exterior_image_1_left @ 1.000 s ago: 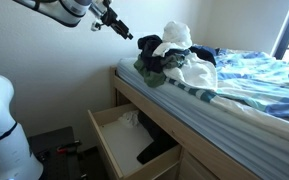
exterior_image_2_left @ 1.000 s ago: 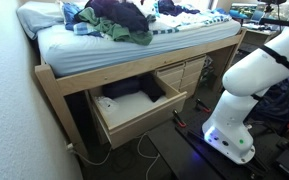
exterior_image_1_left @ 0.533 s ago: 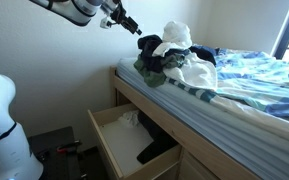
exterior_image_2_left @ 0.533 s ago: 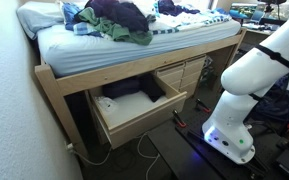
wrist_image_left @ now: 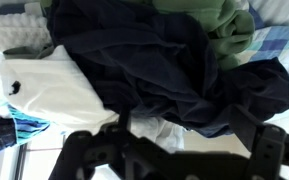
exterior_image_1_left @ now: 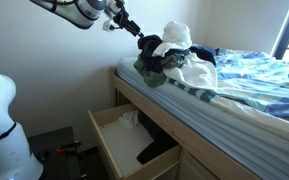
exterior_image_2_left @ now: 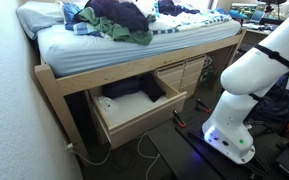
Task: Put the black shirt in the open drawer
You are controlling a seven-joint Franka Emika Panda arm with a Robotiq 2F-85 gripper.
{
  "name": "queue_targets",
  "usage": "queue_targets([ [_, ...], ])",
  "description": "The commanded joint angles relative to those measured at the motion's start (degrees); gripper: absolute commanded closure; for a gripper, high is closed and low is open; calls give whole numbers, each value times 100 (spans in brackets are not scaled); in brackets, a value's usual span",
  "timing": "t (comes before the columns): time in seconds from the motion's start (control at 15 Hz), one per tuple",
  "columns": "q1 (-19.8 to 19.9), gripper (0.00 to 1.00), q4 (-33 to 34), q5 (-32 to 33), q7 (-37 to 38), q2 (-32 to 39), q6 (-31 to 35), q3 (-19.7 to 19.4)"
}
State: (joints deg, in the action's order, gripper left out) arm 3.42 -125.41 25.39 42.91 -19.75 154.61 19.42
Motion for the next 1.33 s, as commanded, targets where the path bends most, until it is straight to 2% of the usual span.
queue_targets([
  [0.0,11,0,53,-133,-22,455,479,-28],
  [0.47,62,0,248,-39,20,1419,1246,-72],
  [0.53,79,18,271,-15,35,1516,1311,-92],
  [0.6,95,28,293,10,67,1588,1385,-110],
  [1.0,190,73,379,159,199,1751,1590,-187],
  [1.2,223,96,455,449,406,1596,1287,-168],
  [1.27,201,99,475,498,443,1515,1219,-153],
])
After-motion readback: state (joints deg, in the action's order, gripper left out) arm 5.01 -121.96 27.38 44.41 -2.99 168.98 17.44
